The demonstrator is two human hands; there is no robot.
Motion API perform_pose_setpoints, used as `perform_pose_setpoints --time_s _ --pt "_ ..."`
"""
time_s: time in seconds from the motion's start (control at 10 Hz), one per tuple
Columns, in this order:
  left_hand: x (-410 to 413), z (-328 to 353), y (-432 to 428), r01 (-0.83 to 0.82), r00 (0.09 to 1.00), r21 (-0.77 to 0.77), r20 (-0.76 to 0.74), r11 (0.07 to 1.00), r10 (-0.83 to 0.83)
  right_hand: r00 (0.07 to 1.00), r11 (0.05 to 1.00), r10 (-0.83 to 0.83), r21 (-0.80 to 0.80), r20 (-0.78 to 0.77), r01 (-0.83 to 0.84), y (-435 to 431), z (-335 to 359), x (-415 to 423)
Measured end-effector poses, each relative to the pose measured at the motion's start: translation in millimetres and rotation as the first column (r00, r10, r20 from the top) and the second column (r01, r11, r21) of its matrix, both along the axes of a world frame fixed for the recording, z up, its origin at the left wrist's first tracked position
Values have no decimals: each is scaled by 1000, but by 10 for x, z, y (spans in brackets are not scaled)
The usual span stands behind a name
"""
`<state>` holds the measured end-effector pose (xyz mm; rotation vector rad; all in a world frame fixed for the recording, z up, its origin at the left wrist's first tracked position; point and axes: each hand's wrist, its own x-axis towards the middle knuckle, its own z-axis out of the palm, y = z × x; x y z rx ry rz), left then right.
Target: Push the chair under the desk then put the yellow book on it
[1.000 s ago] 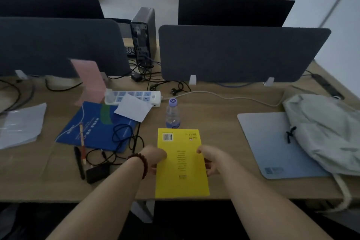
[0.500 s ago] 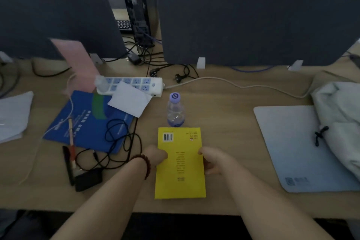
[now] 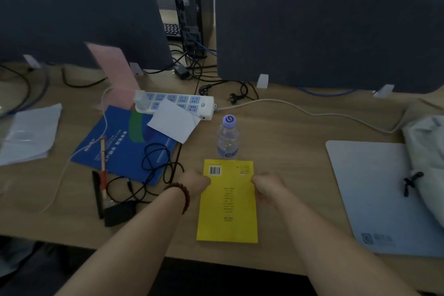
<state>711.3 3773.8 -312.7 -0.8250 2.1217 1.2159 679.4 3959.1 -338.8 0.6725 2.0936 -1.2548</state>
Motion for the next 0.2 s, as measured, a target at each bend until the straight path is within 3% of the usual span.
perform_pose_setpoints --time_s 0.2 --pt "166 295 37 6 997 -13 -80 1000 -7 999 993 6 -122 -31 -9 -70 136 -5"
